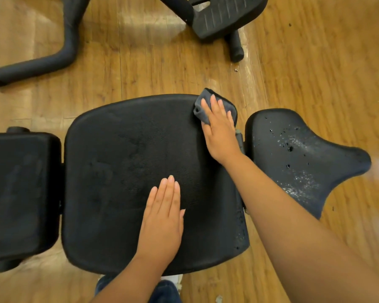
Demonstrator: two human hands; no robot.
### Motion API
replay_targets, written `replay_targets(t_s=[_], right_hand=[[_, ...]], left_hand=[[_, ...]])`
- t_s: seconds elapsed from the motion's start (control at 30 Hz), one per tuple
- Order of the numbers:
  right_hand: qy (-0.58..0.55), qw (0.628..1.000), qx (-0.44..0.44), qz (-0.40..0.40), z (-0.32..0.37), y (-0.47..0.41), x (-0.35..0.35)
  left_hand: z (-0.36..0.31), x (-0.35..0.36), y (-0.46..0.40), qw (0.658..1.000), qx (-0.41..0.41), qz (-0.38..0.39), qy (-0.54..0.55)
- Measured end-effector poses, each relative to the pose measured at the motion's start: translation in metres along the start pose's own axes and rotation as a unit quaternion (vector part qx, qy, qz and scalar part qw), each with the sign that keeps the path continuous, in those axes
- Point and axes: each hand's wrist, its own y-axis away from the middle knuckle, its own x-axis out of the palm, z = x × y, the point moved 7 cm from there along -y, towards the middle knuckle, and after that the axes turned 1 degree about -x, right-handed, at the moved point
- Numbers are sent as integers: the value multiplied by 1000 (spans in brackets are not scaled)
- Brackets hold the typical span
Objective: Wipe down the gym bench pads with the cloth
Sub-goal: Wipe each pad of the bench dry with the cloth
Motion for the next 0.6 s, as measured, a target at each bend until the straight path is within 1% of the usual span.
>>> replay_targets(t_s=[0.17,0.27,0.37,0.5,0.6], right_hand=[[-15,1000,5,12,1,11,-1],[-12,1000,7,19,2,43,3],[-16,999,7,42,3,108,11],[-44,995,11,89,7,227,13],[-19,995,15,97,3,289,19]], left_hand=[[-1,-1,0,1000,4,-6,-18],[-1,0,0,1000,5,-3,-29],[-1,-1,-1,999,6,-6,-31],[-2,-2,-1,1000,7,-13,-25],[-2,-2,0,999,2,-11,-34]])
